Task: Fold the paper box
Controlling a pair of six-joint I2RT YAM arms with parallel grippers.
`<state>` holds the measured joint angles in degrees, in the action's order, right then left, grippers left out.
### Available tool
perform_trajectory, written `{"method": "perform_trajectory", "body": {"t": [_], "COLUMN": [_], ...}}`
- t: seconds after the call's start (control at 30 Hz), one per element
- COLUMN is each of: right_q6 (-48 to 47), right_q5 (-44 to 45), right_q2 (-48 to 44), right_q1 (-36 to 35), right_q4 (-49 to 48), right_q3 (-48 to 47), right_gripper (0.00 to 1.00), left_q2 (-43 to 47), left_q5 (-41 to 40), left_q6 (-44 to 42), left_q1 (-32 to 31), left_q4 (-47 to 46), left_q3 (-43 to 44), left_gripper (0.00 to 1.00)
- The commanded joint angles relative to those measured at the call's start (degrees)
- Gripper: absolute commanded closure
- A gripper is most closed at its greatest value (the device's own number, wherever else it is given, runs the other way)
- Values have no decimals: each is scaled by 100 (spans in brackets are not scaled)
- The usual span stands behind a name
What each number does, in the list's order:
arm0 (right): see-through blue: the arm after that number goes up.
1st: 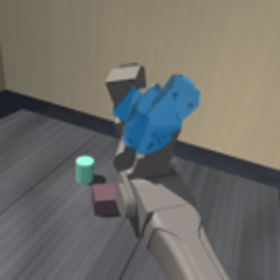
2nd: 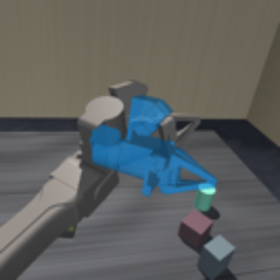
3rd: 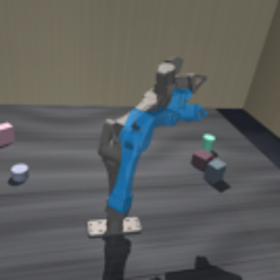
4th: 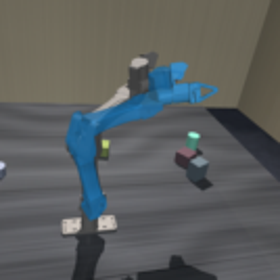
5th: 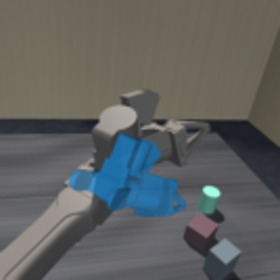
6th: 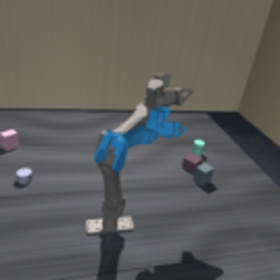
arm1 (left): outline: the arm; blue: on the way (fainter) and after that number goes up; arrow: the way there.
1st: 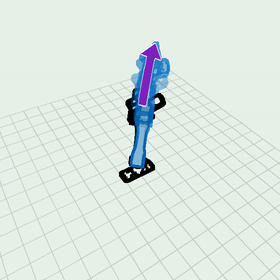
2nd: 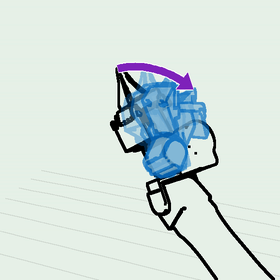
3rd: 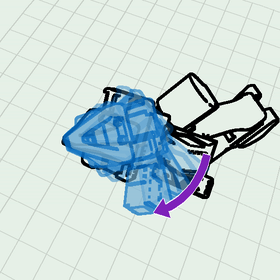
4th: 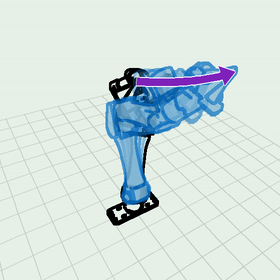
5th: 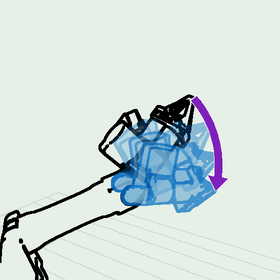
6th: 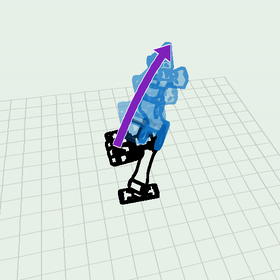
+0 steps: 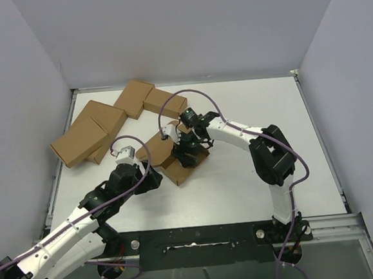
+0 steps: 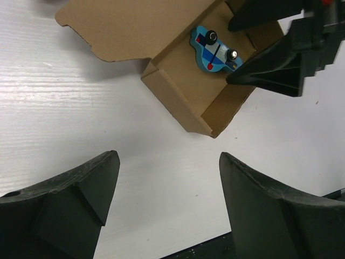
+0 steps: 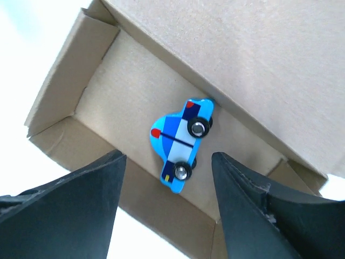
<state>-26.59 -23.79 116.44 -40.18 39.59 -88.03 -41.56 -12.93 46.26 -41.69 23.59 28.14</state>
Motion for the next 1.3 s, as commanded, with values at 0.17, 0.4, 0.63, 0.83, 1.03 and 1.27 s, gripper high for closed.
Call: {"method": "perform_trajectory", "body": {"t": [0.17,0.4,0.63,0.83,1.03,1.27], "right_q6": [142,862,2202,2178,2225,2239], "right_q5": [-1493,-912,-3137,-3412,-3498,-3573], "right_q2": [-1602,-2507,-1825,-1902,-1853,-1819], "right_q1": [731,1517,2367,2424,2504,2549], "right_q4": [78,-1590,-1807,-2107,-2131,-2127], "right_q3": [-267,221,221,729,779,796], "right_gripper": [34,2,6,7,7,7], "left_q2": [-27,-304,-1022,-1920,-2820,-3737], "left_q5": [365,2152,3935,3907,3540,3728], "left_q6": [-293,-273,958,1445,1801,2169], "left_q1": [393,1939,3651,4120,4143,4145], "left_q4": [-562,-1021,-2467,-2854,-3139,-4076], "left_q3": [352,527,-233,-240,-175,-205], "left_gripper": [22,21,37,37,37,38]}}
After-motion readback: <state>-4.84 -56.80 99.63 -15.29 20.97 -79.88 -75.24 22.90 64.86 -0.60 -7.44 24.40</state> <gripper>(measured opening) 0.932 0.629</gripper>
